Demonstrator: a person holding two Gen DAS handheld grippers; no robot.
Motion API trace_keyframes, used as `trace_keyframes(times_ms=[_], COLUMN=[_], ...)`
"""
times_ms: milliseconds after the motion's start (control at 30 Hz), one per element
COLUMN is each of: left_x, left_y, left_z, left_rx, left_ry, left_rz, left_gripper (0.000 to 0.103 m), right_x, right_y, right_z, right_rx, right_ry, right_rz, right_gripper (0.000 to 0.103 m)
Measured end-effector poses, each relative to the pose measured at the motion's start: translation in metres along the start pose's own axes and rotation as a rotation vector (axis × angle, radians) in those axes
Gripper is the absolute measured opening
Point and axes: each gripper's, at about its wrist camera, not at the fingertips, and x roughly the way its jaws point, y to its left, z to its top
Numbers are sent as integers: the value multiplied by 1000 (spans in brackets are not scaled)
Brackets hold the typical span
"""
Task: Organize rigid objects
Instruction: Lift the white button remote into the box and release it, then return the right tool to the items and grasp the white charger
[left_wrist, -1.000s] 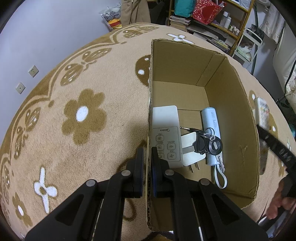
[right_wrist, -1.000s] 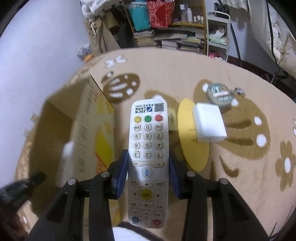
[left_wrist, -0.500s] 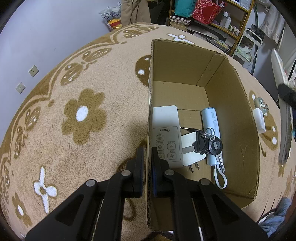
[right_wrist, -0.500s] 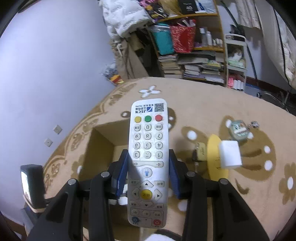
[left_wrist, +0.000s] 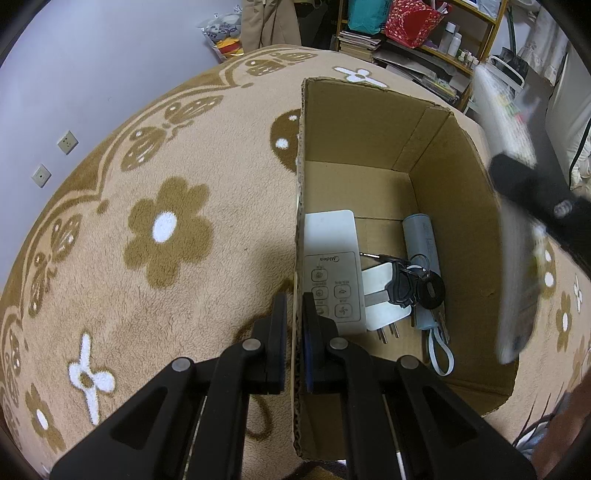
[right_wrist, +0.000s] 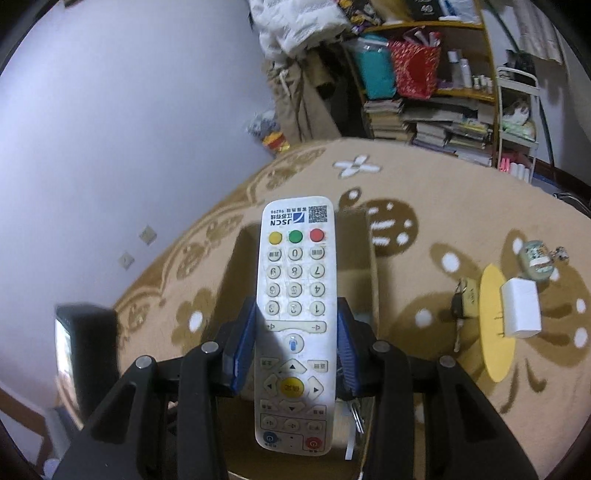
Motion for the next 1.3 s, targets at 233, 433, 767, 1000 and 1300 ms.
trace_keyframes(times_ms=[233,433,767,1000,1300], left_x=[1,3,3,3,4], left_y=[1,0,-1,-1,-1], left_z=[0,-2,-3,-3,-3], left_rx=[4,5,6,5,-2], left_ry=[1,12,16,16,20], left_rz=[0,-1,2,1,-9], left_gripper=[8,8,8,8,8], right_x=[22,21,9,-13,-21], right_y=[-5,-12,-21,-43,-101], right_z=[-10,-8,3,11,9], right_rx=[9,30,61,81,136], right_ry=[116,114,95,21,9], right_rz=[-41,-37,-16,-137,-314], right_gripper=[44,28,32,79,98])
